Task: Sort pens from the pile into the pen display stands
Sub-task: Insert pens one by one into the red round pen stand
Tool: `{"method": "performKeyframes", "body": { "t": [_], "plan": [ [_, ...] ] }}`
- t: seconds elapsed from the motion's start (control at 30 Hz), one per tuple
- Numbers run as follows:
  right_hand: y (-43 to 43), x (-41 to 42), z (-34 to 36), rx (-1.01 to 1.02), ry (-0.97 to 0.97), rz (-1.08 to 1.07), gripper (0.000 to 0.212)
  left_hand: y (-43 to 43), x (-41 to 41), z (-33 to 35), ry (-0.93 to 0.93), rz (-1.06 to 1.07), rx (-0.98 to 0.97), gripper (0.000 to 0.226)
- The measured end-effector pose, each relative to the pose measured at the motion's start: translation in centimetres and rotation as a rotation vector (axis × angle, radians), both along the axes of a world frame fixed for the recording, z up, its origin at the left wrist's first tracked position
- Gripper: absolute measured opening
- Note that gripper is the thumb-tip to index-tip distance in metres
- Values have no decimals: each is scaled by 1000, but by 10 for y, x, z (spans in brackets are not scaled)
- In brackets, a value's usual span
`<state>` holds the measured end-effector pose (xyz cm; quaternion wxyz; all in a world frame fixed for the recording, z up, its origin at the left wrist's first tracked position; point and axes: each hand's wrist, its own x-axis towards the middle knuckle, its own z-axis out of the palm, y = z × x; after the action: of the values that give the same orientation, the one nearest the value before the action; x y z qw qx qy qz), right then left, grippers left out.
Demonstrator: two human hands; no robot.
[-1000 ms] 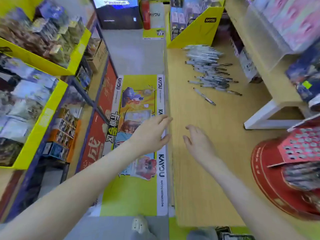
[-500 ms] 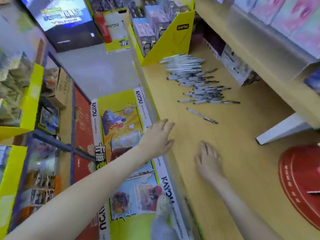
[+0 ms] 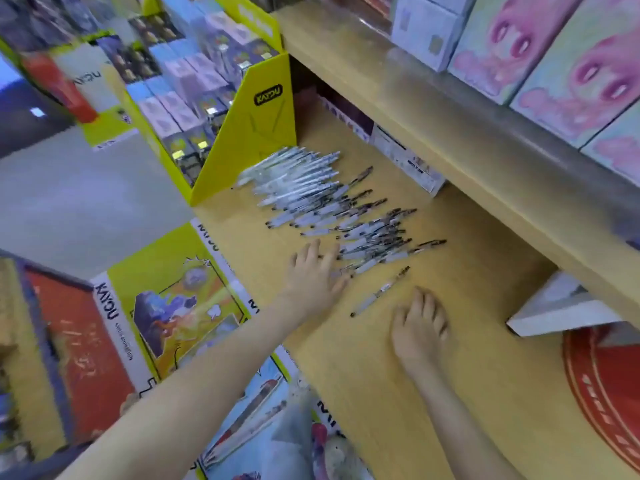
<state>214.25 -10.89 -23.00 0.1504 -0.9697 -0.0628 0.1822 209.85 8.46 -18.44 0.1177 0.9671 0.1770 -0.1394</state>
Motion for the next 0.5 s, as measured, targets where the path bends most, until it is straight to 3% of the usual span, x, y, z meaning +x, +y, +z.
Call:
{"method": "performKeyframes", "body": {
  "t": [0.2,0.33,0.5],
  "plan": [
    [30,29,9,149,88,-421,57,24,78,-25,-49,-182,7,77],
    [64,20,10,299,160,-472,68,27,93,-47,-3,-325,-39,88],
    [88,50,14,619,262,-792,65,11,85,-56,-44,-356,-283,71]
  ]
}}
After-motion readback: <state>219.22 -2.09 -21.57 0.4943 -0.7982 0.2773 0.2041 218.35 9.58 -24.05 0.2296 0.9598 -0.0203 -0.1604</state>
